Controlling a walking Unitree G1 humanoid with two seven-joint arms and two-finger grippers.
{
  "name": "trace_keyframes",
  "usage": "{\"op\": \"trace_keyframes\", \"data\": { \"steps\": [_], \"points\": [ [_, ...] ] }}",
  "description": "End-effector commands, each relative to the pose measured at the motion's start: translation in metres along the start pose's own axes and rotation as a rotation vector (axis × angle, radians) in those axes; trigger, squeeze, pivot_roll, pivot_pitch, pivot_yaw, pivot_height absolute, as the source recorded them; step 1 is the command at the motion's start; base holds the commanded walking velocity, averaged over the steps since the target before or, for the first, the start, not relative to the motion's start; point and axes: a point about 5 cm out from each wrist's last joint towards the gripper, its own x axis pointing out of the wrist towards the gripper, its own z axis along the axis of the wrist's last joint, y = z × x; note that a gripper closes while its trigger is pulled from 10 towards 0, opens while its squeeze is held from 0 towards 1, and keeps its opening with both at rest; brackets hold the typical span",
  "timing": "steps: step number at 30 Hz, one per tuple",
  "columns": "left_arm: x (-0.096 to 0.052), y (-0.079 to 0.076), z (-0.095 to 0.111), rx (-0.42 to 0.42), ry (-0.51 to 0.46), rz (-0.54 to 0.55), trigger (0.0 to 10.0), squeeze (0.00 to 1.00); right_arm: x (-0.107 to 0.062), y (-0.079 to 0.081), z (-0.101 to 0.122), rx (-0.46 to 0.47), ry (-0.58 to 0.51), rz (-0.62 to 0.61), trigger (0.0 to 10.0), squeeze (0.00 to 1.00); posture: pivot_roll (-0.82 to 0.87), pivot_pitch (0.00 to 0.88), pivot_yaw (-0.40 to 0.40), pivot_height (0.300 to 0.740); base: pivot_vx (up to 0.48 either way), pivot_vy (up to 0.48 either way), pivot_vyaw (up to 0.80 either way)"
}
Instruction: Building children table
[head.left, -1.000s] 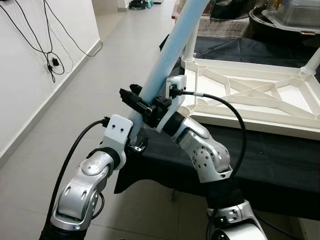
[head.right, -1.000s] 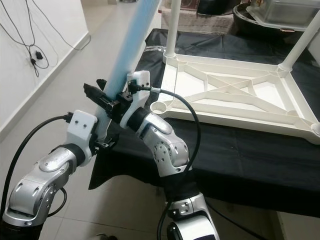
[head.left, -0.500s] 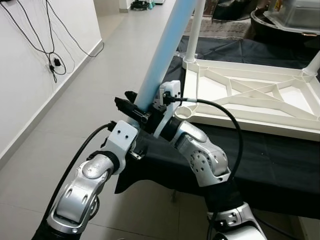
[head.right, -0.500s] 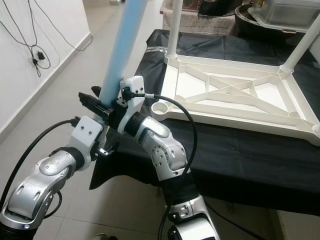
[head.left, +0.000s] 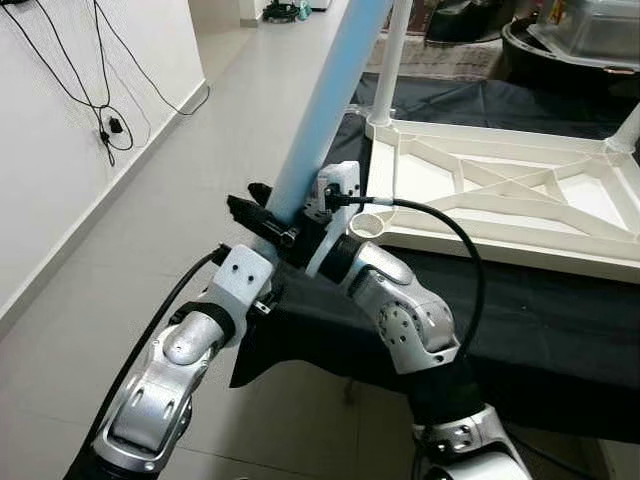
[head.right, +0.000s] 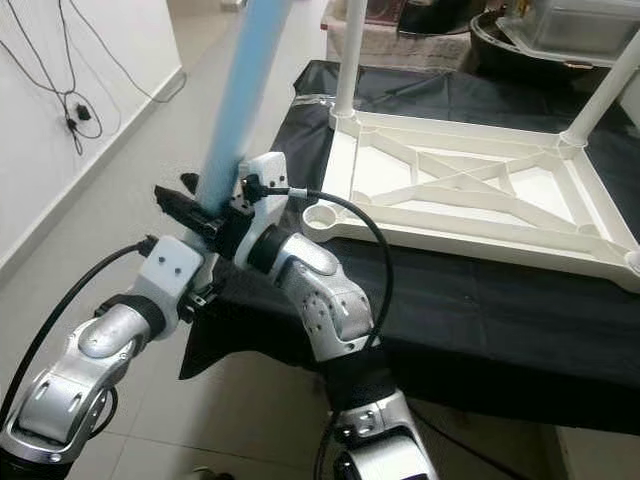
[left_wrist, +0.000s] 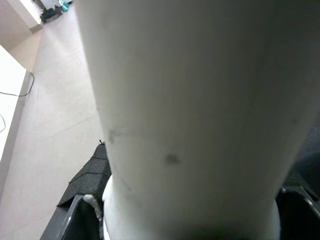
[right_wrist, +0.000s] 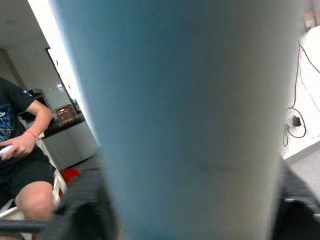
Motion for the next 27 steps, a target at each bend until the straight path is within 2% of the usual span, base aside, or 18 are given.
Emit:
{"op": "trace_keyframes", "data": {
  "steps": [1,2,3,4,5,7,8,9,11,14,15,17,18,19,22,27],
  "points": [
    [-0.001,-0.007,-0.001,-0.013,-0.013,-0.042,0.0,0.00,0.006,0.003,0.003,0.005,-0.011,0.031,10.0,1.00,0.12,0.094,-0.012,0.740,0.000,0.000,0.00],
    [-0.004,-0.009,-0.002,-0.045,-0.022,-0.078,1.1,0.00,0.005,0.001,0.004,-0.002,-0.010,0.034,10.0,1.00,0.13,0.094,-0.011,0.740,0.000,0.000,0.00],
    [-0.004,-0.009,-0.002,-0.045,-0.022,-0.078,1.1,0.00,0.005,0.001,0.004,-0.002,-0.010,0.034,10.0,1.00,0.13,0.094,-0.011,0.740,0.000,0.000,0.00],
    [-0.009,-0.012,-0.002,-0.088,-0.034,-0.127,10.0,0.00,0.005,-0.001,0.007,-0.012,-0.003,0.045,10.0,0.00,0.13,0.094,-0.013,0.740,0.000,0.000,0.00],
    [-0.016,-0.015,-0.004,-0.130,-0.036,-0.181,10.0,0.00,0.004,-0.005,0.009,-0.037,0.005,0.045,10.0,0.00,0.13,0.094,-0.013,0.740,0.000,0.000,0.00],
    [-0.016,-0.015,-0.004,-0.130,-0.036,-0.181,10.0,0.00,0.004,-0.005,0.009,-0.037,0.005,0.045,10.0,0.00,0.13,0.094,-0.013,0.740,0.000,0.000,0.00],
    [-0.025,-0.019,-0.007,-0.189,-0.032,-0.260,10.0,0.00,0.002,-0.009,0.012,-0.042,0.013,0.073,10.0,0.00,0.13,0.094,-0.013,0.740,0.000,0.000,0.00],
    [-0.025,-0.019,-0.007,-0.189,-0.032,-0.260,10.0,0.00,0.002,-0.009,0.012,-0.042,0.013,0.073,10.0,0.00,0.13,0.094,-0.013,0.740,0.000,0.000,0.00],
    [-0.043,-0.025,-0.014,-0.268,-0.016,-0.404,10.0,0.00,-0.002,-0.013,0.016,-0.025,0.029,0.138,10.0,0.00,0.13,0.094,-0.013,0.740,0.000,0.000,0.00],
    [-0.051,-0.027,-0.018,-0.313,0.000,-0.463,10.0,0.00,-0.005,-0.011,0.015,0.003,0.053,0.208,10.0,0.00,0.13,0.094,-0.013,0.740,0.000,0.000,0.00],
    [-0.059,-0.027,-0.022,-0.339,0.018,-0.511,10.0,0.00,-0.009,-0.008,0.014,0.031,0.092,0.287,10.0,0.00,0.13,0.105,-0.014,0.740,0.000,0.000,0.00],
    [-0.059,-0.027,-0.022,-0.339,0.018,-0.511,10.0,0.00,-0.009,-0.008,0.014,0.031,0.092,0.287,10.0,0.00,0.13,0.105,-0.014,0.740,0.000,0.000,0.00],
    [-0.066,-0.026,-0.025,-0.359,0.035,-0.550,10.0,0.00,-0.013,-0.005,0.013,0.052,0.128,0.355,10.0,0.00,0.13,0.108,-0.012,0.740,0.000,0.000,0.00],
    [-0.066,-0.026,-0.025,-0.359,0.035,-0.550,10.0,0.00,-0.013,-0.005,0.013,0.052,0.128,0.355,10.0,0.00,0.13,0.108,-0.012,0.740,0.000,0.000,0.00],
    [-0.076,-0.024,-0.027,-0.383,0.049,-0.607,10.0,0.00,-0.022,0.000,0.009,0.072,0.201,0.464,10.0,0.00,0.13,0.109,-0.015,0.740,0.000,0.000,0.00],
    [-0.079,-0.021,-0.027,-0.383,0.057,-0.631,10.0,0.00,-0.025,0.003,0.004,0.093,0.239,0.514,10.0,0.00,0.13,0.109,-0.015,0.740,0.000,0.000,0.00]
  ]
}}
